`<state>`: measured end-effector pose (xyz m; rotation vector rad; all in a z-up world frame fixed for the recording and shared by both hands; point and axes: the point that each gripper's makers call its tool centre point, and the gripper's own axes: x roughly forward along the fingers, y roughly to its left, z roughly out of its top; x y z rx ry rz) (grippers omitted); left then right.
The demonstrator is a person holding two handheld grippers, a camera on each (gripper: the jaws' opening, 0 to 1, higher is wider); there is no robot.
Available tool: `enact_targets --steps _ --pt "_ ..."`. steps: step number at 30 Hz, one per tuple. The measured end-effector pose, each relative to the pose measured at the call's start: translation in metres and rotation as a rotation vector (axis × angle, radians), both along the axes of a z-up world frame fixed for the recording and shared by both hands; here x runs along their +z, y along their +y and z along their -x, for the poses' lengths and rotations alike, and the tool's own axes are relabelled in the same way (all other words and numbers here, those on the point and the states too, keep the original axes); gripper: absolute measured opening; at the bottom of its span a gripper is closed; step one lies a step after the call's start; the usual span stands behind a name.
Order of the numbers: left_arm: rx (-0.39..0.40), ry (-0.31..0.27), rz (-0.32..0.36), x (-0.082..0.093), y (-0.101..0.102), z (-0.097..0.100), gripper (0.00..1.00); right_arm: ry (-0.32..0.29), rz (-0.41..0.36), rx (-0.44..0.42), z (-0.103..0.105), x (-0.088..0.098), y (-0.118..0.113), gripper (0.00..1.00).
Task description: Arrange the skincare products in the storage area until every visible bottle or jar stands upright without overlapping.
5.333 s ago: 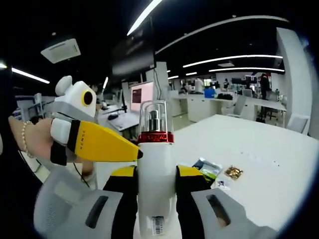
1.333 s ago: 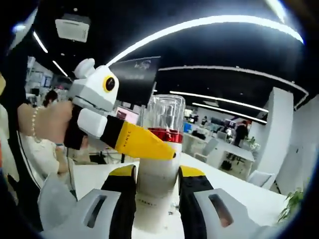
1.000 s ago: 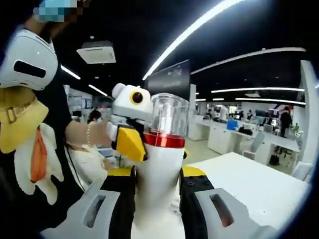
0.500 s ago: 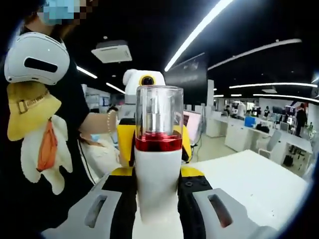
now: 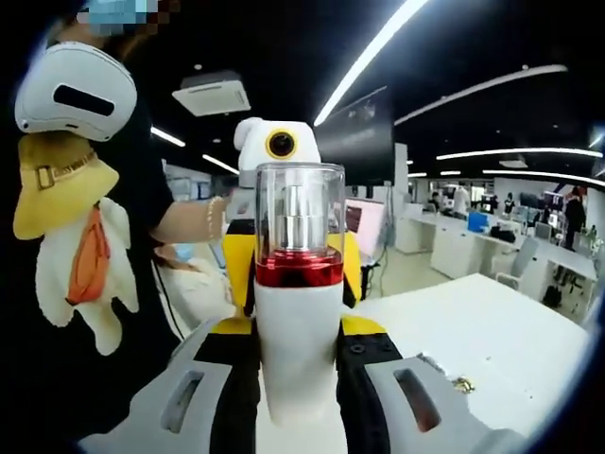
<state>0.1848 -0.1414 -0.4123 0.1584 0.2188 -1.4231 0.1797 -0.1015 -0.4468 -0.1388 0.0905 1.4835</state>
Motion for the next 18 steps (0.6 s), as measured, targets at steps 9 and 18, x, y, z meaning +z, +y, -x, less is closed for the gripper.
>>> enact_targets --steps 9,18 --pt "0.001 0.027 -0.033 -0.021 -0.003 -0.001 0.23 0.026 0.010 -0.002 -0.004 -0.020 0.000 0.30" --pt "-0.007 0.053 -0.062 -0.047 -0.003 -0.009 0.23 0.036 0.029 -0.035 -0.011 -0.045 0.000 0.29"
